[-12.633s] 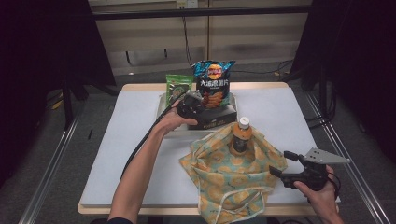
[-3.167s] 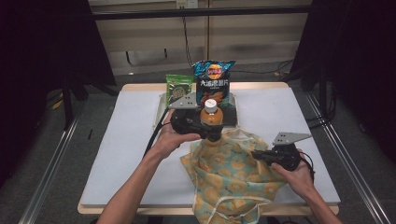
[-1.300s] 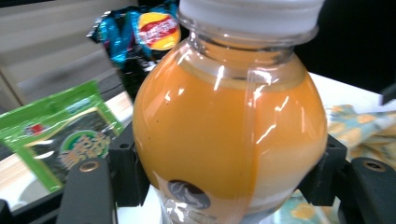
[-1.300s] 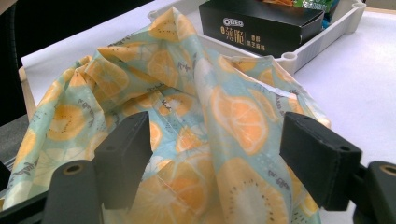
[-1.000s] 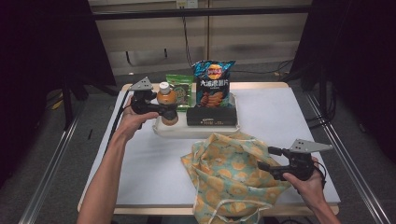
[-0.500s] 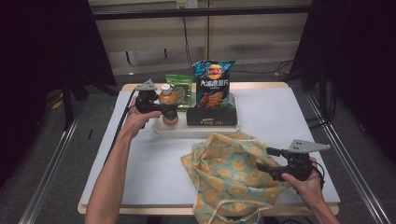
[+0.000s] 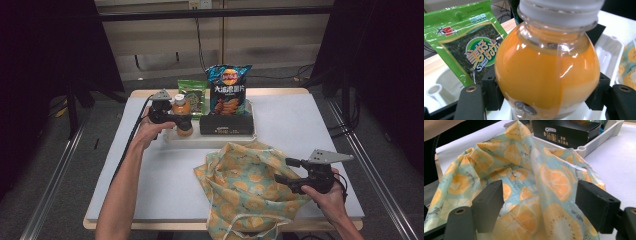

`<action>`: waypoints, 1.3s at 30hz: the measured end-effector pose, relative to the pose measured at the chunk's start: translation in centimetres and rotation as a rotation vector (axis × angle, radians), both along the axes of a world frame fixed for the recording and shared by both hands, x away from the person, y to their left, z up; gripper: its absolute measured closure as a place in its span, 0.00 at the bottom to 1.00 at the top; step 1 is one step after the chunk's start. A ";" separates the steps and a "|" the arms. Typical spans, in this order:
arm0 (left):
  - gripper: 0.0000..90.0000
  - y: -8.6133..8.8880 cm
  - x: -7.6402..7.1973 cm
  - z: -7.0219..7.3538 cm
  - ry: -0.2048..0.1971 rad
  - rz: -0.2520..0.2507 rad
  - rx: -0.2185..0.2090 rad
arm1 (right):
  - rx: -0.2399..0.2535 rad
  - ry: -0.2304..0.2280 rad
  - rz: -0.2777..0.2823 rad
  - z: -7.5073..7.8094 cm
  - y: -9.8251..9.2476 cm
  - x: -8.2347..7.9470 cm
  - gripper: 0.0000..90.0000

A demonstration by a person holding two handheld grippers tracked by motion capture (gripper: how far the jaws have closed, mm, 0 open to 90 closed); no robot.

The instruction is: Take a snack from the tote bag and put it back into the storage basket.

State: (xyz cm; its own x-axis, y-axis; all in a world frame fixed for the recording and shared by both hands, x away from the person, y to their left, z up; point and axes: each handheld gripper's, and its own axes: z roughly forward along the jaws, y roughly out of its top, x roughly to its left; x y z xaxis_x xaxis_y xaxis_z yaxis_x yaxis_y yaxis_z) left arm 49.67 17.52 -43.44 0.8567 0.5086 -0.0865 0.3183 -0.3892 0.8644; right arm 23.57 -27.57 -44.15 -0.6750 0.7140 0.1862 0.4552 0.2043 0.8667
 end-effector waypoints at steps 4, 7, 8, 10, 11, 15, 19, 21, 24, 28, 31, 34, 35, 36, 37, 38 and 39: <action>0.35 0.3 -0.3 0.0 -0.007 -0.002 0.016 | -0.001 -0.007 0.005 0.0 0.1 0.0 0.24; 0.34 0.0 -0.5 -0.1 -0.007 -0.006 0.014 | -0.002 -0.007 0.003 0.1 0.1 0.0 0.24; 0.34 0.0 -0.4 -0.2 -0.003 0.000 0.024 | -0.002 -0.007 0.003 0.1 0.1 0.0 0.24; 0.29 0.1 -0.4 -0.4 0.009 0.016 0.046 | -0.002 -0.007 0.003 0.1 0.1 0.0 0.24; 0.28 0.2 -0.4 -0.5 0.017 0.022 0.040 | -0.003 -0.007 0.003 0.1 0.1 0.0 0.24; 0.21 0.3 -0.5 -0.3 0.028 0.037 0.057 | -0.004 -0.002 0.001 0.0 0.1 0.0 0.24; 0.21 0.3 -0.8 0.0 0.008 0.046 0.076 | -0.006 -0.002 0.001 0.0 0.1 0.0 0.24; 0.21 0.4 -0.9 0.1 0.010 0.061 0.092 | -0.006 -0.004 0.003 0.1 0.1 0.0 0.24; 0.19 0.6 -1.0 0.2 0.014 0.060 0.081 | -0.005 -0.006 0.000 0.1 0.1 -0.1 0.23; 0.14 0.6 -1.5 0.6 0.032 0.065 0.065 | -0.006 -0.008 -0.003 0.1 0.1 -0.1 0.22; 0.09 0.8 -2.2 1.3 0.023 0.084 0.042 | -0.005 -0.014 -0.015 0.2 0.0 0.0 0.19; 0.07 1.1 -3.2 2.2 0.013 0.121 0.026 | -0.002 -0.026 -0.027 0.3 -0.1 -0.1 0.17; 0.06 1.3 -3.4 2.4 0.018 0.130 0.037 | -0.003 -0.029 -0.033 0.4 -0.1 -0.1 0.16; 0.05 1.4 -3.7 2.5 0.021 0.132 0.024 | 0.000 -0.029 -0.033 0.4 -0.1 -0.1 0.16; 0.05 1.7 -3.9 2.8 0.020 0.139 0.025 | 0.000 -0.035 -0.038 0.4 -0.1 -0.1 0.15; 0.04 1.9 -4.3 3.1 0.026 0.137 0.014 | 0.000 -0.038 -0.037 0.5 -0.1 -0.2 0.14; 0.04 2.2 -4.7 3.4 0.016 0.131 0.003 | 0.003 -0.040 -0.044 0.6 -0.1 -0.2 0.14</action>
